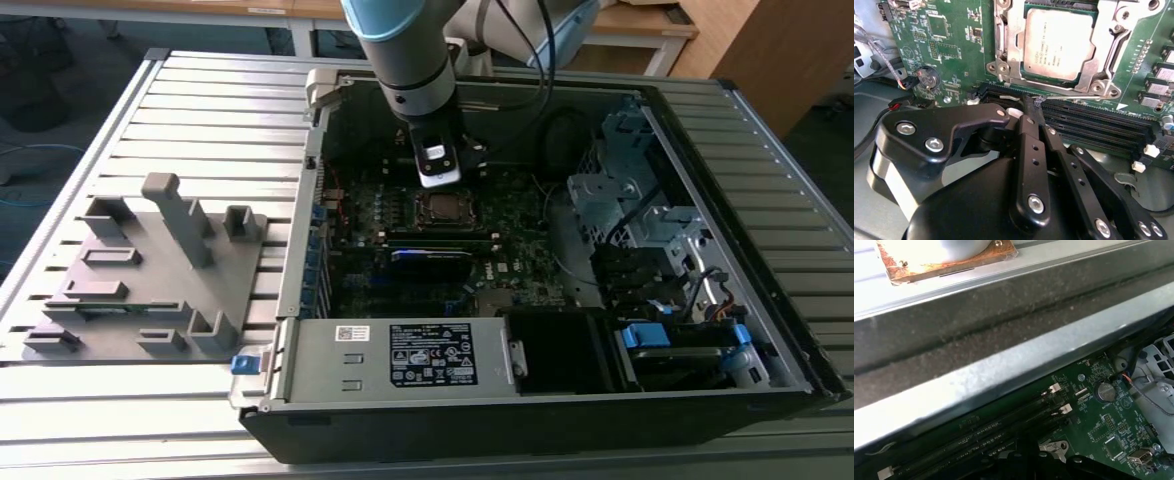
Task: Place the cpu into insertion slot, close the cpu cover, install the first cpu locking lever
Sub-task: 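Close the cpu cover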
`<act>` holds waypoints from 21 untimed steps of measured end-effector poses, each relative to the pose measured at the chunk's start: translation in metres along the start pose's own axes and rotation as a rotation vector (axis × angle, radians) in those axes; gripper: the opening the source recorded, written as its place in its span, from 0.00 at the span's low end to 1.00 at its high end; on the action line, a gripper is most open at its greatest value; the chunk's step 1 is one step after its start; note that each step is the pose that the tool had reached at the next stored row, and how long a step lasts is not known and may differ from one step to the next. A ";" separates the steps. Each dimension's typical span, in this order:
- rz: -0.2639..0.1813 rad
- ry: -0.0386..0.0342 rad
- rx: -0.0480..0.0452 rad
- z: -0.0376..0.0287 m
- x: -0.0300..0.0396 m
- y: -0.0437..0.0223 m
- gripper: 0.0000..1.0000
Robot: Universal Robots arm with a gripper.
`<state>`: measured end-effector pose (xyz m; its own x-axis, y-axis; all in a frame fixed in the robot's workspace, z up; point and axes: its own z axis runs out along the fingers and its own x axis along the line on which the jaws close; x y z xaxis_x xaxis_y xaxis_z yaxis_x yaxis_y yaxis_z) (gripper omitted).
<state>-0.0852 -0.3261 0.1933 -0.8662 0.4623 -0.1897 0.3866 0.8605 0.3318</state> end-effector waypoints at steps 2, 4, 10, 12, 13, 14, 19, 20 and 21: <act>0.000 -0.0019 -0.0007 0.0015 0.0005 -0.0006 0.10; -0.001 -0.0036 -0.0017 0.0030 0.0009 -0.0012 0.10; -0.001 -0.0052 -0.0024 0.0057 0.0015 -0.0023 0.10; -0.001 -0.0055 -0.0026 0.0062 0.0017 -0.0025 0.10; -0.001 -0.0056 -0.0024 0.0064 0.0017 -0.0025 0.10; -0.002 -0.0057 -0.0023 0.0066 0.0017 -0.0026 0.10; -0.002 -0.0063 -0.0013 0.0068 0.0018 -0.0026 0.10; -0.002 -0.0073 0.0003 0.0068 0.0018 -0.0025 0.10; -0.004 -0.0083 0.0031 0.0060 0.0017 -0.0023 0.10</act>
<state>-0.0856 -0.3261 0.1867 -0.8649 0.4610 -0.1985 0.3845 0.8628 0.3283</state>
